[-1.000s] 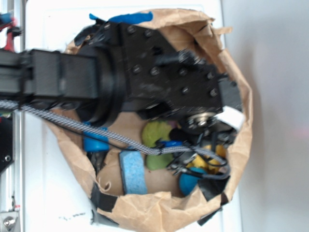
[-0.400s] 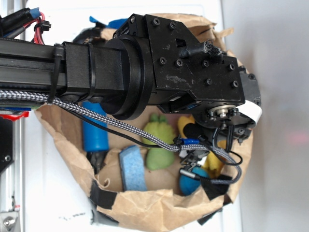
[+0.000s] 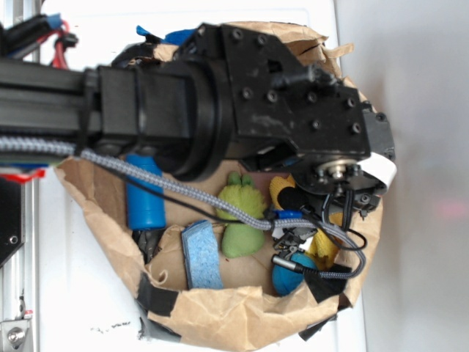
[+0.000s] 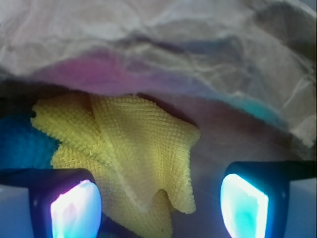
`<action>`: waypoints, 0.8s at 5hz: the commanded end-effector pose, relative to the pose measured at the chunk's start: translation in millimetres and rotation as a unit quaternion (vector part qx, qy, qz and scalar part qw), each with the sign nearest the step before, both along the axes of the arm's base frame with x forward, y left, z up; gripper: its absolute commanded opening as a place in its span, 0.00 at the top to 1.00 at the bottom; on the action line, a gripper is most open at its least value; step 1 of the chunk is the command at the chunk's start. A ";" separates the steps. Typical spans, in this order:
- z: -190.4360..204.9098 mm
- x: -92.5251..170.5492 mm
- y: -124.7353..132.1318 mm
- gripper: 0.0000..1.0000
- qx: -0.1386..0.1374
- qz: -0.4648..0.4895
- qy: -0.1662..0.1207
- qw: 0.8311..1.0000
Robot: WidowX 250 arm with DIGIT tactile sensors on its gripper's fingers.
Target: Grab the yellow cloth.
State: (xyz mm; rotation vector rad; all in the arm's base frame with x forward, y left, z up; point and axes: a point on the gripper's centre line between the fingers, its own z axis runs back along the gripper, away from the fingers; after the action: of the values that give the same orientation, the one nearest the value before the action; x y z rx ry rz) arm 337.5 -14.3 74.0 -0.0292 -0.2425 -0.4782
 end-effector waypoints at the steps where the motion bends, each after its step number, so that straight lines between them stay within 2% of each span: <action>1: -7.2 15.6 -17.0 0.00 0.028 -0.025 -0.040 0.998; 2: -10.9 14.7 -19.7 0.00 0.030 -0.027 -0.034 0.999; 3: -10.8 14.1 -19.7 1.00 0.031 -0.022 -0.034 0.999; 4: -9.0 13.3 -18.8 1.00 0.031 -0.019 -0.035 0.999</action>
State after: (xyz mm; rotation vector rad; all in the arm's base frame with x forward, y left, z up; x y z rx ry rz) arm 347.2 -18.8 50.9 0.0378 -0.2520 -0.5046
